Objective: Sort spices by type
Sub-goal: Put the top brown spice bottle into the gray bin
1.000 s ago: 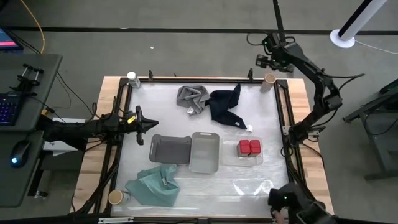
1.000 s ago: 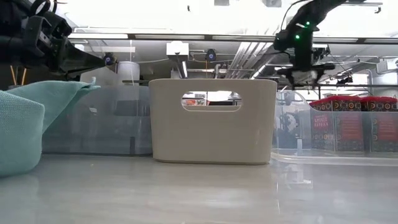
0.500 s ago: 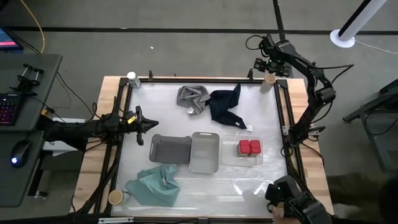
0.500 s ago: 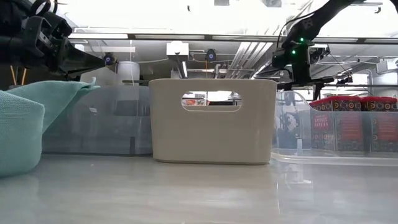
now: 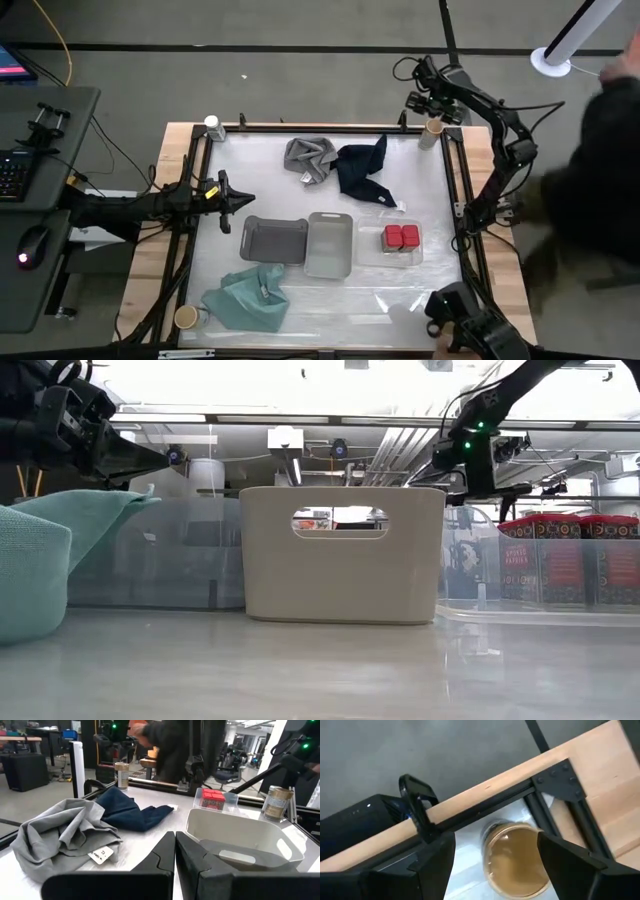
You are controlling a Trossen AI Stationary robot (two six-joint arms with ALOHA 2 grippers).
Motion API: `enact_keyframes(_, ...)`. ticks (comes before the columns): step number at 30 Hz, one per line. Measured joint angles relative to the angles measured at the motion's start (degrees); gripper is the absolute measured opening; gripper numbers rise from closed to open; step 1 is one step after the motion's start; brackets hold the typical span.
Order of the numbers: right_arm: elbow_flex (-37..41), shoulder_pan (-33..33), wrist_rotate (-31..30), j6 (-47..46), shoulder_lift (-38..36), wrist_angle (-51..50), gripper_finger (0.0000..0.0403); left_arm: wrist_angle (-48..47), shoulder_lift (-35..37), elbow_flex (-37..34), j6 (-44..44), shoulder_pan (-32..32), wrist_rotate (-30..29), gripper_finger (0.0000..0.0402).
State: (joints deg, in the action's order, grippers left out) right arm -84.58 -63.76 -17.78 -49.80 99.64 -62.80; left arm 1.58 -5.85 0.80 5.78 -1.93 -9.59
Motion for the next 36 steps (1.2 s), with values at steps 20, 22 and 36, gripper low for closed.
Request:
enact_keyframes(20, 0.0, 0.0, -0.9, 10.6, -0.6, -2.1, 0.0319, 0.0, 0.0, 0.0, 0.0, 0.0, 0.0, 0.0)
enact_keyframes(22, 0.0, 0.2, -2.9, 9.5, -0.6, -1.9, 0.0338, 0.0, 0.0, 0.0, 0.0, 0.0, 0.0, 0.0)
enact_keyframes(36, 0.0, 0.0, 2.7, 1.1, -0.6, -2.5, 0.0357, 0.0, 0.0, 0.0, 0.0, 0.0, 0.0, 0.0)
